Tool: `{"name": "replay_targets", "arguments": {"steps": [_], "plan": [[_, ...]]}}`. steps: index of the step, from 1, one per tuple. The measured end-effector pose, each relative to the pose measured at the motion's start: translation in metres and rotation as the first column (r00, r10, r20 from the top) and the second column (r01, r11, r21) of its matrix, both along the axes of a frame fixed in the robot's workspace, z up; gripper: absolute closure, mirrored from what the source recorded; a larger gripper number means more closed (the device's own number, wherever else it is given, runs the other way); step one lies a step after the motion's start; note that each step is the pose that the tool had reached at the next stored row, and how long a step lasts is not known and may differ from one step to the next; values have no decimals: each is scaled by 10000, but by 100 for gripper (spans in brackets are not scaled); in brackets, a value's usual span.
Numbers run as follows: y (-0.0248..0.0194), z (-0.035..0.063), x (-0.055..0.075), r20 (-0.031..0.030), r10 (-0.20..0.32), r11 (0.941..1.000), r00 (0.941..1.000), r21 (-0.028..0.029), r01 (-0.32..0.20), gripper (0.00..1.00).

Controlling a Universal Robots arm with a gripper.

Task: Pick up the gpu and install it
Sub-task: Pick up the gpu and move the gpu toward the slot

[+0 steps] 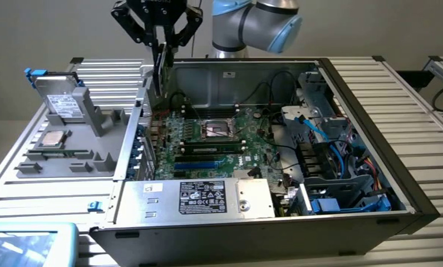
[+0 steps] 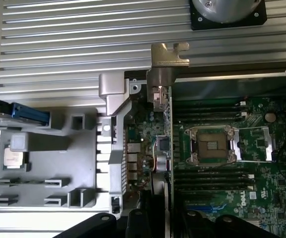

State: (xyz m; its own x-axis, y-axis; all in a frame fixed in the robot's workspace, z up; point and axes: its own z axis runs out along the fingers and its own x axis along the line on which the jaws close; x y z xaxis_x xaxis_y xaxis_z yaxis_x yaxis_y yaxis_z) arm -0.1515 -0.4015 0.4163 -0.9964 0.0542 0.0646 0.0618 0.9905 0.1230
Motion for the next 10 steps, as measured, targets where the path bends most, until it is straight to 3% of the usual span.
{"name": "replay_targets", "arguments": {"steps": [7, 10], "plan": [[-21, -52, 274, -43, 0, 10000, 10000, -1, 0, 72], [-59, -81, 354, -62, 0, 10000, 10000, -2, 0, 72]]}}
